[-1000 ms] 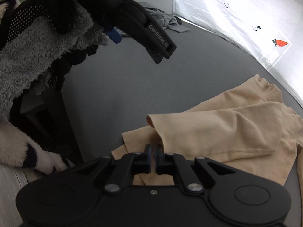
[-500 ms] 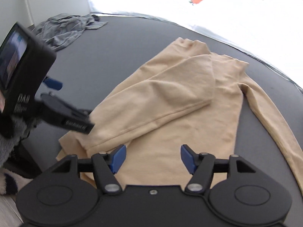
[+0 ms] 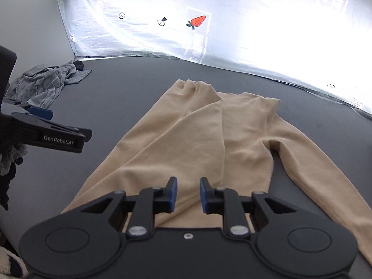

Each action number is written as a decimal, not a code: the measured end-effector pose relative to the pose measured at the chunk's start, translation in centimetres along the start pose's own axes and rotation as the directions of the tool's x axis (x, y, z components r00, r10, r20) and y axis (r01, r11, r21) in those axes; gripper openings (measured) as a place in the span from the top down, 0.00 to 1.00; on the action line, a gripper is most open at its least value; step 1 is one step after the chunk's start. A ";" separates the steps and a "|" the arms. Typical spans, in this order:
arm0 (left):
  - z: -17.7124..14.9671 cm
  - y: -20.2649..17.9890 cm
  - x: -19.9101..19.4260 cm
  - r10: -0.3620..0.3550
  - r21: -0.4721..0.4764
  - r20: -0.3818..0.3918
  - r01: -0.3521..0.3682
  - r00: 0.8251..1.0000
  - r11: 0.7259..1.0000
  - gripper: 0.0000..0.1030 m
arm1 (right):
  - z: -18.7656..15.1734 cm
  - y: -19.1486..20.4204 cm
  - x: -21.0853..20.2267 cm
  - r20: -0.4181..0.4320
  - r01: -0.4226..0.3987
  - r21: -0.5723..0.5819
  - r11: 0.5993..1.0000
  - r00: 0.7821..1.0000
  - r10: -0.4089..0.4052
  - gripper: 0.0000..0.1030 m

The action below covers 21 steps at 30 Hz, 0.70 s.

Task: Fold clothes

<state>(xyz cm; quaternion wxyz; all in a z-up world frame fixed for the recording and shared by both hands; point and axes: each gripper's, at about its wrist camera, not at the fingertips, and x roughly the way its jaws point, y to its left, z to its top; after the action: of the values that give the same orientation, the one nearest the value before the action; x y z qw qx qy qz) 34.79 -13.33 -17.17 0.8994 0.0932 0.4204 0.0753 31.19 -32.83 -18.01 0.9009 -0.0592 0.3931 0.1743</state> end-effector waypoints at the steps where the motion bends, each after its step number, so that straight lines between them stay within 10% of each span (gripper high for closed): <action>1: 0.5 -0.1 0.5 -0.002 -0.004 -0.002 0.002 1.000 1.000 0.11 | 0.9 0.0 1.3 0.000 -0.010 -0.014 1.000 1.000 0.010 0.79; 16: 8.3 1.1 10.6 -0.030 -0.203 -0.072 0.015 0.997 0.979 0.11 | 8.9 -4.7 13.2 0.010 0.024 0.052 0.998 1.000 -0.024 0.78; 18: 8.6 0.9 11.4 -0.035 -0.205 -0.072 0.020 0.997 0.979 0.11 | 10.1 -6.3 14.2 0.024 -0.014 0.140 0.990 1.000 0.010 0.54; 21: 9.1 0.3 12.2 -0.028 -0.190 -0.072 0.013 0.997 0.982 0.11 | 11.3 -6.7 16.7 0.026 -0.036 0.104 0.994 0.999 0.033 0.51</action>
<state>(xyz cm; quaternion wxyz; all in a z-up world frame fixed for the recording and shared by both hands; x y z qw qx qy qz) 49.51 -11.36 -20.47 0.8888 0.0002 0.4452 0.1089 51.90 -31.84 -22.68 0.9042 -0.0031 0.3919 0.1698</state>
